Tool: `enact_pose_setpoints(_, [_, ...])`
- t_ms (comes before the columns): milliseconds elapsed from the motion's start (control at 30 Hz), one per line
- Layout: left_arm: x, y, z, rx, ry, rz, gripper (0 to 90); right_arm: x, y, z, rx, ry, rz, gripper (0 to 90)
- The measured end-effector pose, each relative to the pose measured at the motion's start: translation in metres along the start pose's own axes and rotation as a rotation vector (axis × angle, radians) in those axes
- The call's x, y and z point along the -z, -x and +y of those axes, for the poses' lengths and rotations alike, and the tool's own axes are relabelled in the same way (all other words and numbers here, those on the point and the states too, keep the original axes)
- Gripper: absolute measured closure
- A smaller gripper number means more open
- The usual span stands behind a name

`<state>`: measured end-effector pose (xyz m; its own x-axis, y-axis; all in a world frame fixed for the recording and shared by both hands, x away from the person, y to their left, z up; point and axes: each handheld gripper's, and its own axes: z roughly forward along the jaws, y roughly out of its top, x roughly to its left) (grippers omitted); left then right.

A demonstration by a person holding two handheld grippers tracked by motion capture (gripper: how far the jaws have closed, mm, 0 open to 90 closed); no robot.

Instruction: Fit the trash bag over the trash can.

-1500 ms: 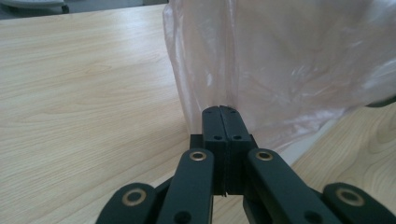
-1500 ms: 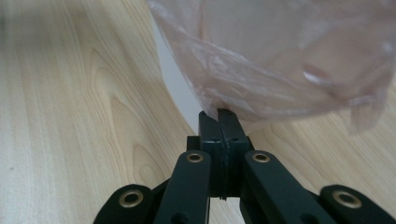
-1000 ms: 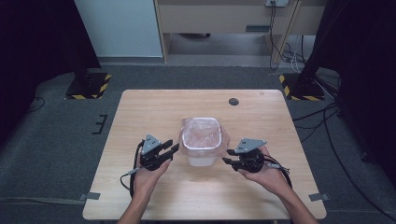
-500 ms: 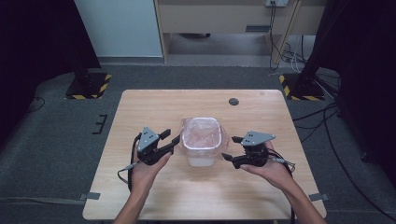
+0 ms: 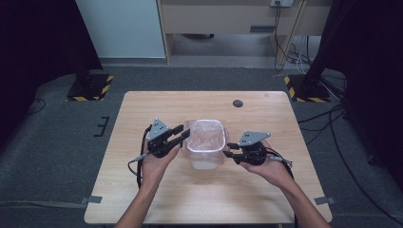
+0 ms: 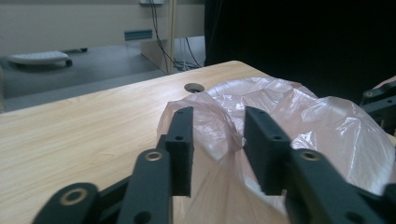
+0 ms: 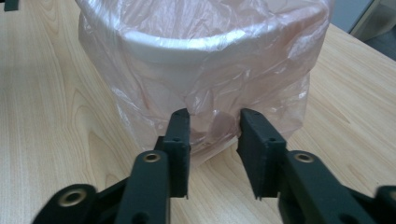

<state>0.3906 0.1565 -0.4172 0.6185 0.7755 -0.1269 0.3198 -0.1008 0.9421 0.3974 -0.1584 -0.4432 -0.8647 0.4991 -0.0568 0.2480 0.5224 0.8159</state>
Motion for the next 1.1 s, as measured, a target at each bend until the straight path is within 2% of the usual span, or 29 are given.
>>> enact_pose_setpoints(67, [-0.001,0.001,0.001,-0.004,0.004,0.006,75.0,-0.001,0.001,0.000,-0.005,-0.009,0.009,73.7])
enact_pose_setpoints(233, [-0.001,0.001,0.002,0.005,0.011,0.005,85.2,-0.004,0.000,0.000,0.003,-0.030,0.018,87.5])
enact_pose_setpoints(300, [0.000,0.000,0.003,0.001,0.012,0.021,86.7,-0.004,-0.001,0.001,-0.003,-0.038,0.021,88.9])
enact_pose_setpoints(433, [-0.001,-0.005,0.003,0.030,0.015,0.065,88.2,-0.007,-0.002,-0.002,0.012,-0.075,0.012,89.7])
enact_pose_setpoints(600, [-0.012,-0.013,-0.003,0.069,-0.032,0.086,88.6,-0.014,-0.002,-0.005,0.015,-0.113,0.015,90.0])
enact_pose_setpoints(733, [-0.022,-0.022,-0.014,0.120,-0.071,0.087,88.6,-0.021,-0.005,-0.008,0.022,-0.136,0.018,90.0])
enact_pose_setpoints(800, [-0.024,-0.024,-0.018,0.115,-0.072,0.096,88.5,-0.023,-0.005,-0.009,0.016,-0.134,0.013,89.8])
enact_pose_setpoints(900, [-0.023,-0.025,-0.022,0.124,-0.073,0.094,87.9,-0.016,-0.005,-0.008,0.002,-0.097,0.006,85.4])
enact_pose_setpoints(1033, [-0.021,-0.023,-0.024,0.114,-0.077,0.093,87.9,-0.001,-0.004,-0.008,-0.007,-0.040,-0.013,66.8])
enact_pose_setpoints(1100, [-0.019,-0.021,-0.024,0.110,-0.074,0.092,87.9,0.005,-0.005,-0.007,-0.001,-0.011,-0.013,60.6])
